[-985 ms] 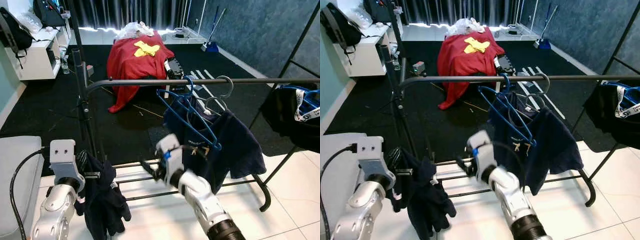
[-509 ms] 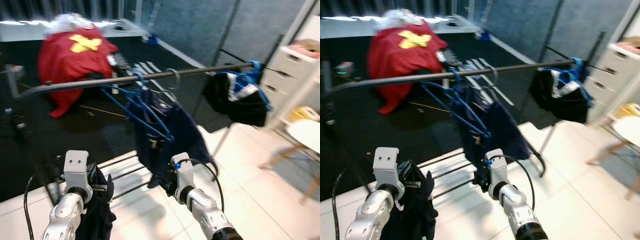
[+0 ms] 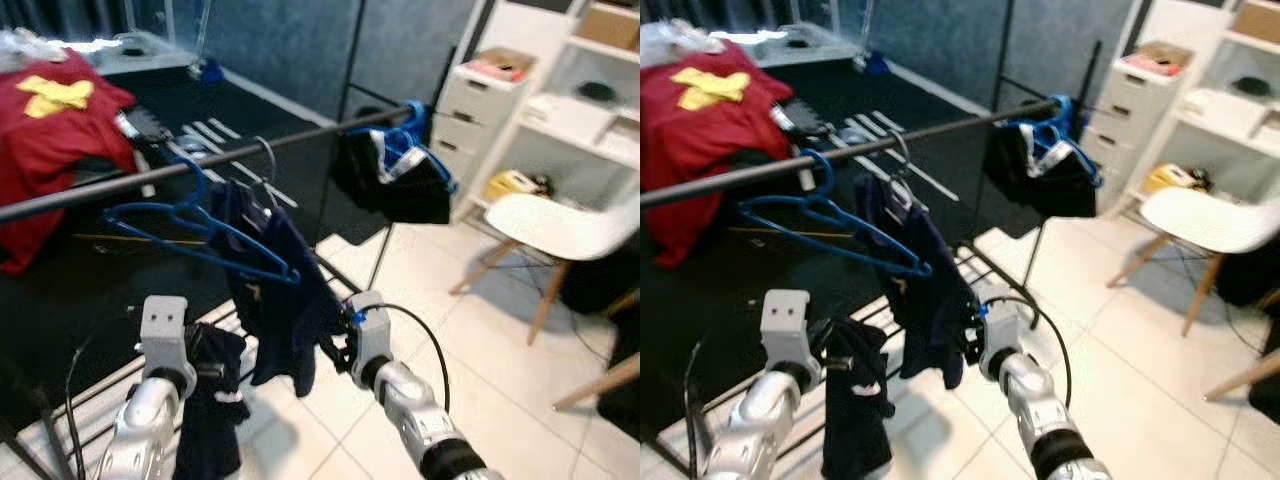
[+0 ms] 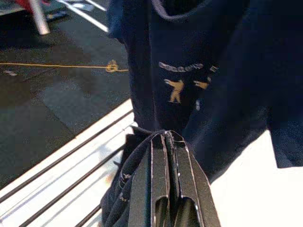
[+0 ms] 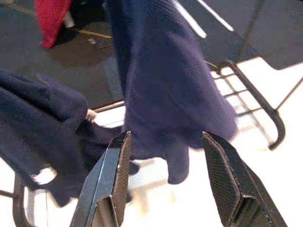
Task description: Hang hanger
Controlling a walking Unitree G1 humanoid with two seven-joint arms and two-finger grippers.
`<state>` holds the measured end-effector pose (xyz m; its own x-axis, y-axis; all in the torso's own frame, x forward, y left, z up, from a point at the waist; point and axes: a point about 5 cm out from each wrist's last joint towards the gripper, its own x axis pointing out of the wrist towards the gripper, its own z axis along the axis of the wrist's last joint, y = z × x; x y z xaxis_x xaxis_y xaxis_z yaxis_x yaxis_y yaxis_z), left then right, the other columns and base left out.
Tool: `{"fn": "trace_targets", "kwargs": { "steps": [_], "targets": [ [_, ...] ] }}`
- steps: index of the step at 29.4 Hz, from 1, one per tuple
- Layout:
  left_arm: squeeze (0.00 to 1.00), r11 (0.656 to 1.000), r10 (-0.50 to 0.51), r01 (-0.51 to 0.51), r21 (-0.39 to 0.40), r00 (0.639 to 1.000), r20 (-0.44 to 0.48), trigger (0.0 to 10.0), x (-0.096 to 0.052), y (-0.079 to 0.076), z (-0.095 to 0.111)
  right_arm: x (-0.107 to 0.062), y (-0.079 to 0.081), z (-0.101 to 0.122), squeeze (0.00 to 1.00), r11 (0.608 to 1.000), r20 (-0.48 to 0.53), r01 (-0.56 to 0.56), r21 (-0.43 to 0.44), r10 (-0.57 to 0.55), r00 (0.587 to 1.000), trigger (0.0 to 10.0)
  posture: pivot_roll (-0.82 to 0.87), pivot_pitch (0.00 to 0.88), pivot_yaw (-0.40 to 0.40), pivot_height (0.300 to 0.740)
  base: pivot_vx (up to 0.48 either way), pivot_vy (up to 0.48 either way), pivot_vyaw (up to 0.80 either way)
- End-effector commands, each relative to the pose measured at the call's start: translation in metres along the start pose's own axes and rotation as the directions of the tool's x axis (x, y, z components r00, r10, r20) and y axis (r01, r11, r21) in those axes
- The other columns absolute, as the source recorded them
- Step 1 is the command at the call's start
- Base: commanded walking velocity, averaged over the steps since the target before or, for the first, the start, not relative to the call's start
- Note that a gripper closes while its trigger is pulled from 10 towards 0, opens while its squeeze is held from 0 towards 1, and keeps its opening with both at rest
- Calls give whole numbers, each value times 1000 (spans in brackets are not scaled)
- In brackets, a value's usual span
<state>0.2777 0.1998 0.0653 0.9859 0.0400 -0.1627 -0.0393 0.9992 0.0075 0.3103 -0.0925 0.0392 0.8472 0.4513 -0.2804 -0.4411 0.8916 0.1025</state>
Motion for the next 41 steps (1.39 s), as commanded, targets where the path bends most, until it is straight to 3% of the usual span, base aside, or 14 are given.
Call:
{"fn": "trace_targets", "kwargs": {
  "steps": [1,11,21,30,41],
  "targets": [
    [0,1000,-18,18,8,1000,15,10000,-1,-5,-2,-4,-5,-7,0,999,-19,16,-31,-17,1000,10000,122,13,-77,740,0,0,-800],
    [0,1000,13,-14,4,1000,24,10000,1,-4,-4,-7,-12,-13,0,996,-47,36,-83,-40,998,10000,128,11,-97,740,0,0,-800],
    [0,998,-56,55,18,998,41,10000,8,-19,3,-3,-15,-7,0,998,-24,57,-23,-58,998,10000,123,12,-75,740,0,0,-800],
    [0,994,-104,103,21,994,37,10000,17,-29,7,1,-16,2,0,995,6,51,-88,-51,999,10000,93,21,-26,740,0,0,-800],
    [0,995,-94,92,31,994,49,10000,18,-29,8,1,-13,3,0,984,7,21,-177,-20,1000,10000,89,33,-24,740,0,0,-800]
  ]
}}
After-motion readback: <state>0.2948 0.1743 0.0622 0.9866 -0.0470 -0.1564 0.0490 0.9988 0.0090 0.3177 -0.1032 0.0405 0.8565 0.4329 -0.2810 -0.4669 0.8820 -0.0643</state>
